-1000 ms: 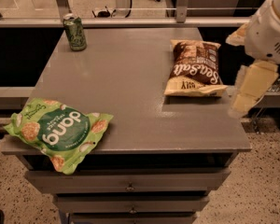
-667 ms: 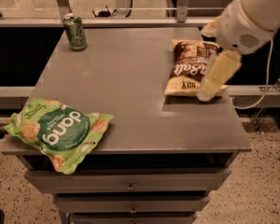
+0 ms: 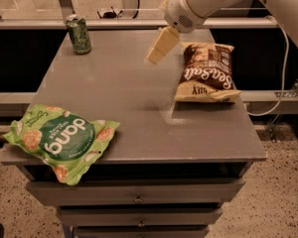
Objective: Knock green can over
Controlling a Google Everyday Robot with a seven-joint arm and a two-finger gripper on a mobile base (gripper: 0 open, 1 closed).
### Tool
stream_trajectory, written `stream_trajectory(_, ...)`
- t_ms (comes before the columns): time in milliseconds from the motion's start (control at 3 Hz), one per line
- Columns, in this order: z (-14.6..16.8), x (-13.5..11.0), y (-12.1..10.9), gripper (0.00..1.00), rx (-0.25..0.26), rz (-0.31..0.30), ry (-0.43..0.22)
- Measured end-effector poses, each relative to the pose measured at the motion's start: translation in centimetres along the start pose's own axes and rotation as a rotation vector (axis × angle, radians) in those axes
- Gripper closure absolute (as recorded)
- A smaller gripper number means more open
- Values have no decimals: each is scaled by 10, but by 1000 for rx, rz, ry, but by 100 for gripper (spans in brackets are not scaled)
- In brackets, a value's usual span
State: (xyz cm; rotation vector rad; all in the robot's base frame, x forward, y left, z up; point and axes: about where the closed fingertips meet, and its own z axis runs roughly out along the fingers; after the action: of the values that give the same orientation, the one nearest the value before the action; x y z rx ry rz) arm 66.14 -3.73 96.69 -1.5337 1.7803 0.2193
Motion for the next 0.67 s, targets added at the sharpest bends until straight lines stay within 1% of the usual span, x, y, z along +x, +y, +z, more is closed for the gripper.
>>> stream_trajectory(333,1,0,-1,0,3,3,-3)
stream_trajectory(667,28,-4,-19,0,65,67,-64)
